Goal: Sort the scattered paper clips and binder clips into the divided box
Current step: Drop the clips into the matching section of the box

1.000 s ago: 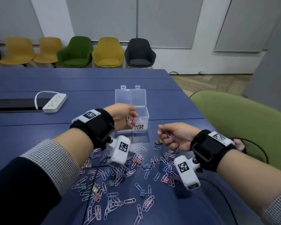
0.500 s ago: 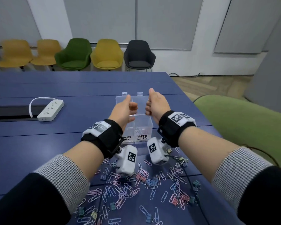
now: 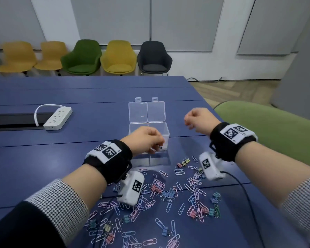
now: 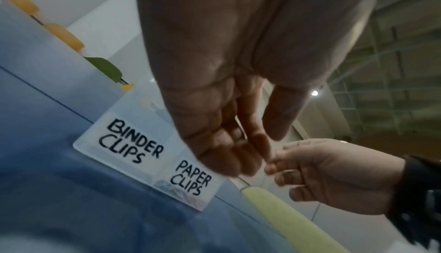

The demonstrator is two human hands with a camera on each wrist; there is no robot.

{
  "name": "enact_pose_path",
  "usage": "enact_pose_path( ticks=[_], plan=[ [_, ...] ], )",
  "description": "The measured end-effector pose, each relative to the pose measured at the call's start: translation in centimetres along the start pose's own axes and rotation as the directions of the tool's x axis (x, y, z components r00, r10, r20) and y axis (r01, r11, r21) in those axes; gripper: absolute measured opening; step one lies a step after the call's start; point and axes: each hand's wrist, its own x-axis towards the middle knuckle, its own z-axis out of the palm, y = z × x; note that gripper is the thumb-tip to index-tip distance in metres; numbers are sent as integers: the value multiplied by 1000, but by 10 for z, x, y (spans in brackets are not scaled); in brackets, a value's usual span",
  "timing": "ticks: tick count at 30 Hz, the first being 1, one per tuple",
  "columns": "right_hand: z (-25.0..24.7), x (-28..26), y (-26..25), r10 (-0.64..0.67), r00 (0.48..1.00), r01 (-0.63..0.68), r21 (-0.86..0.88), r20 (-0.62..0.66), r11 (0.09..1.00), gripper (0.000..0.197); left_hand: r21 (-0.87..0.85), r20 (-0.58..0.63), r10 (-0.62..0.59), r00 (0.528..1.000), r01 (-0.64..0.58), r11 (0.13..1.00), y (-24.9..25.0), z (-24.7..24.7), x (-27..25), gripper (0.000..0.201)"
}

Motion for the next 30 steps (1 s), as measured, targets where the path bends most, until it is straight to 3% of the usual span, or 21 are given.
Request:
enact_pose_path(
  ticks=[3,5,7,11,17,22,26,30],
  plan=[
    [-15,-15,22,167,950,-21,-480,264,877,12,341,140,-69,988,17,940,1,15,1,18],
    [-16,-26,29,255,902,23,-628,348,777,15,549,165,-87,982,-18,836,3,24,3,14],
    [-13,-37,31,271,889,71,-696,369,714,21,678,176,-82,981,-60,733,4,33,4,13],
    [-4,-43,32,203,882,205,-733,426,649,29,766,243,-60,968,-153,625,7,53,1,18],
    [12,-55,31,143,885,268,-737,442,620,27,845,233,-62,970,-171,508,7,72,4,19],
    [24,-60,29,134,907,263,-785,399,561,14,900,185,-64,981,-143,412,11,84,7,25],
    [28,-66,23,147,902,253,-774,405,580,34,924,186,-69,980,-151,351,15,93,5,13],
    [30,-73,20,206,881,249,-787,426,565,24,943,165,-121,979,-120,310,18,96,0,21]
  ],
)
